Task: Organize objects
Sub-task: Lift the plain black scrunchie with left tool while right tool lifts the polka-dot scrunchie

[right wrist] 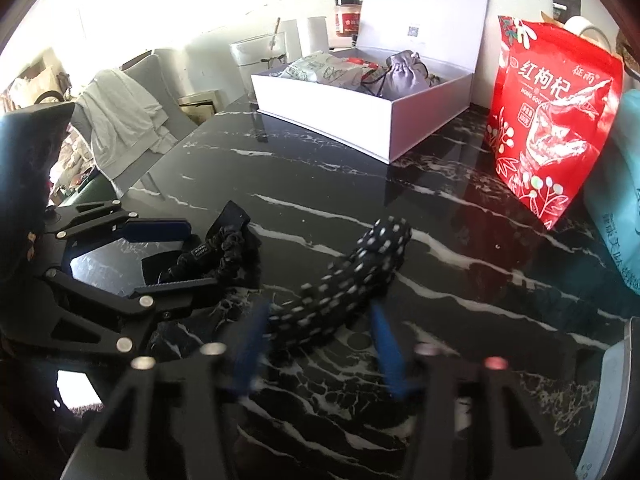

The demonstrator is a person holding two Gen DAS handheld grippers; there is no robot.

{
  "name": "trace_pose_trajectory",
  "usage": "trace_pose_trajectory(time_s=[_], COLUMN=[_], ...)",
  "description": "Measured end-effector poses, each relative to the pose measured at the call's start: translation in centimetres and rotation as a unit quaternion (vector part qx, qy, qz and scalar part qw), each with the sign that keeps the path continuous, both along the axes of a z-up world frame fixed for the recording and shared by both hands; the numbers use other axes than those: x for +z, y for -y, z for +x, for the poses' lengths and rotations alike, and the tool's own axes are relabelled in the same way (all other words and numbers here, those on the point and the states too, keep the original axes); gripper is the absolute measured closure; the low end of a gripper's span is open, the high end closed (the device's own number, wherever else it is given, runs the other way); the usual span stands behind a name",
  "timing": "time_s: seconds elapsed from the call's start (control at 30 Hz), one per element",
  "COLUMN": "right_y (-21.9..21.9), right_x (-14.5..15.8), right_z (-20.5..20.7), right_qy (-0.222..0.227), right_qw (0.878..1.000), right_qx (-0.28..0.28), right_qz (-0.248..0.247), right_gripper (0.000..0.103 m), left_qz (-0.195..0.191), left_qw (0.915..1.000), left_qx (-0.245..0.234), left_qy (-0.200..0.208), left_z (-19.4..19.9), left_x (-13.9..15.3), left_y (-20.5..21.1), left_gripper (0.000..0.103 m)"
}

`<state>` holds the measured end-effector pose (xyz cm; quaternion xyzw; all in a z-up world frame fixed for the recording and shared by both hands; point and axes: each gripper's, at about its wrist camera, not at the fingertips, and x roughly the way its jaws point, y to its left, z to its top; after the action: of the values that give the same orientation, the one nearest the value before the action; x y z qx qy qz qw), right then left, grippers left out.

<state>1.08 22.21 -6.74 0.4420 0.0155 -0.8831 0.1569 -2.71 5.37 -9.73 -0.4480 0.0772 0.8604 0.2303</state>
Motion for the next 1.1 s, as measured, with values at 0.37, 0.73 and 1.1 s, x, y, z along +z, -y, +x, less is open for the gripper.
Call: trace_pose_trajectory(time_s=[0.37,0.73,1.1], right_y=[-3.7,-1.9,-0.9], right_x=[0.2,0.2,-0.5], right_z=[-0.2,-3.4,-3.4], right_qy=[-0.003,-0.031,-0.026], right_qw=[0.999,0.999,0.999], right_qx=[-0.049,-0.022,-0.023], right_qz=[-0.005,-0.011,0.036], right_gripper=[0.053,0.046,0.061], left_qz=[0.009,0.008,0.01], left_qw=[0.9999,0.9998,0.9997], left_qx=[0.009,0.013,0.02], left_qy=[-0.002,-0.01,-0.007], left_z=[-0.6,-0.8,-1.6], left_x=[0.1,0.0,0.0], left_y=[0.1,-0.4,-0.6], left_gripper=[0.071,0.071,0.071])
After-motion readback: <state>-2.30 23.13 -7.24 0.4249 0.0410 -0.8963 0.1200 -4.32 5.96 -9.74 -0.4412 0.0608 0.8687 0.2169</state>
